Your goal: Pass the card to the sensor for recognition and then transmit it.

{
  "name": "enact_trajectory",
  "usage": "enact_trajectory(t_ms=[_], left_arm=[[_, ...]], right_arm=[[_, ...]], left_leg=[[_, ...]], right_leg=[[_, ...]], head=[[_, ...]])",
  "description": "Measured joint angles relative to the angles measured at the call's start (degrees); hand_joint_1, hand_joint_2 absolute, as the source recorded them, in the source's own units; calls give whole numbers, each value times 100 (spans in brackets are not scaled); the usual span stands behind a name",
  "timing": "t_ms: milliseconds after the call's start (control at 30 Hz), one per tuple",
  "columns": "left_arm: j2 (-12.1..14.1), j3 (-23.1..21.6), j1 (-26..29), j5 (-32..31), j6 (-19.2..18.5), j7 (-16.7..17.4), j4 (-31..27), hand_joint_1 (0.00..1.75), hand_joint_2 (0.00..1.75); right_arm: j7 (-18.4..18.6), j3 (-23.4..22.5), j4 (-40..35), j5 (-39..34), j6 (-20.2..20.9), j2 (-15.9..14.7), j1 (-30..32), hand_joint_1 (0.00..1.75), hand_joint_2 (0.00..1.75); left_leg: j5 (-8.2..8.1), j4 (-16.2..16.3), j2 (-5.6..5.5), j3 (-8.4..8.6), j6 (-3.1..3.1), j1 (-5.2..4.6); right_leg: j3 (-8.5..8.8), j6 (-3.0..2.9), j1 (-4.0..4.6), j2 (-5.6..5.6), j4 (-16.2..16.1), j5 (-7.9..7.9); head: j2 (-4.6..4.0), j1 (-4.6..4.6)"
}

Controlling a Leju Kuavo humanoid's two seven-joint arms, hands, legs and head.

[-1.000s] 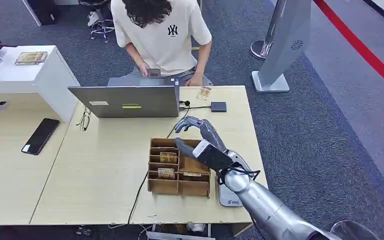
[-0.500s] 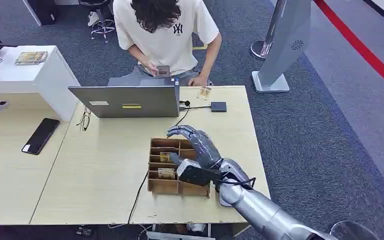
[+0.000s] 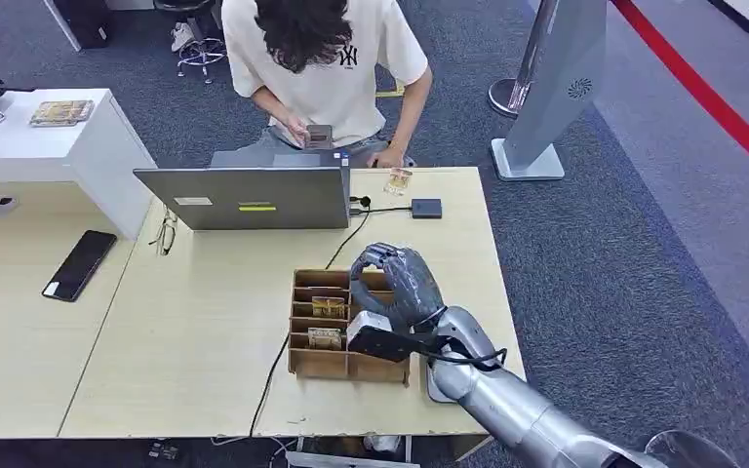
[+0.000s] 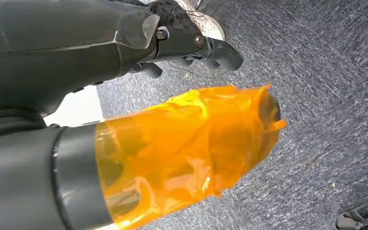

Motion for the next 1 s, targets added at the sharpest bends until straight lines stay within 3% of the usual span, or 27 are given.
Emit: enact_trajectory(t_ms=[567,667,700,800,1000], left_arm=[[0,111,10,17,4,-4,2,0,0],[0,125,12,26,4,-4,2,0,0],[0,131,13,33,4,-4,0,0,0],[0,166,26,50,4,-4,0,0,0],[0,212,55,70,4,-4,0,0,0]], right_arm=[[223,-146,24,419,-264,-264,-18,127,175],[299,-164,24,526,-286,-301,-17,108,175],[323,-164,22,564,-286,-321,-15,94,175],[382,-164,20,651,-266,-385,-1,84,175],[540,-164,-18,846,-203,-489,73,91,175]], left_leg=[[0,0,0,0,0,0],[0,0,0,0,0,0],[0,0,0,0,0,0],[0,0,0,0,0,0],[-2,0,0,0,2,0]], right_leg=[[0,0,0,0,0,0],[0,0,0,0,0,0],[0,0,0,0,0,0],[0,0,0,0,0,0],[0,0,0,0,-1,0]], head=[[0,0],[0,0],[0,0],[0,0],[0,-2]])
